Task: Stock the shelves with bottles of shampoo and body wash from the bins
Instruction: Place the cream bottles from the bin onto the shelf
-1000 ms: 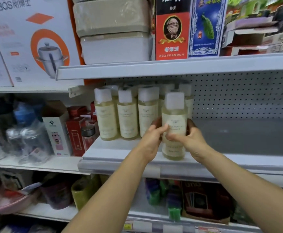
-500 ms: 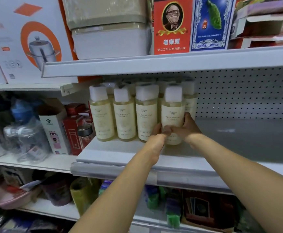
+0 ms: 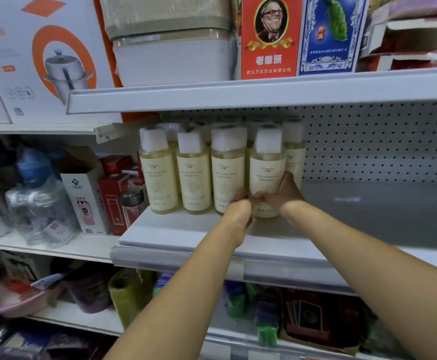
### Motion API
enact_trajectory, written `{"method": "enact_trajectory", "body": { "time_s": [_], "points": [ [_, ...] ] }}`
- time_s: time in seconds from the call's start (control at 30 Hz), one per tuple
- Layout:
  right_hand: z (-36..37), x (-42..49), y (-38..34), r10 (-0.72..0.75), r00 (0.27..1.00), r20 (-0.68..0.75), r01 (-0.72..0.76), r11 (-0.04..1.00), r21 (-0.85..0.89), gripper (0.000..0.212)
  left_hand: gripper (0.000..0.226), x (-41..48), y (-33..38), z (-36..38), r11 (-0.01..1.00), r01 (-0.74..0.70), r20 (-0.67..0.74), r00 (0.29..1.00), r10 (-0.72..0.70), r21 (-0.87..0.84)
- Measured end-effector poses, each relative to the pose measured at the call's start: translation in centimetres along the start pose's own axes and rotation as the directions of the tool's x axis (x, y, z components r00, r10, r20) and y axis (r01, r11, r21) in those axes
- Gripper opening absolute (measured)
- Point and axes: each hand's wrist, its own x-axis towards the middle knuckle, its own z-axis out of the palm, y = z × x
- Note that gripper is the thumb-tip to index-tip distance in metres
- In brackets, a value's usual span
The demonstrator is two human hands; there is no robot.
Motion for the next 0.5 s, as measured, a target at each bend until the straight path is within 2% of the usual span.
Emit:
{"method": "enact_trajectory", "body": {
  "time_s": [0.07, 0.17, 0.3, 0.4, 0.5],
  "points": [
    [0.4, -0.6, -0.1, 0.021, 0.998, -0.067, -0.024, 0.999, -0.039, 0.084, 0.021, -0.9, 0.2, -0.6, 0.999, 0.016, -0.028, 0.999, -0.017, -0.042],
    [0.9, -2.1, -0.2, 0.031, 0.983, -0.183, -0.043, 0.997, -0.058, 0.074, 0.028, -2.4, 0.3, -2.0, 0.992, 0.012, -0.098, 0.995, -0.025, -0.129],
    [1.7, -5.7, -0.8, -0.086, 0.945, -0.314, 0.111, 0.992, 0.065, 0.051, 0.035, -4.5, 0.4, -4.6, 0.962, -0.006, -0.113, 0.993, -0.026, -0.273],
    [2.9, -8.8, -2.4, -0.129, 0.946, -0.298, 0.191, 0.963, 0.188, 0.035, 0.038, -6.4, 0.5, -7.4, 0.933, -0.054, -0.13, 0.991, 0.008, -0.355],
    [5.0, -11.5, -3.9, -0.226, 0.939, -0.259, 0.28, 0.94, 0.194, 0.026, 0.036, -8.6, 0.5, -10.4, 0.919, -0.097, -0.16, 0.986, 0.037, -0.381]
  ]
}}
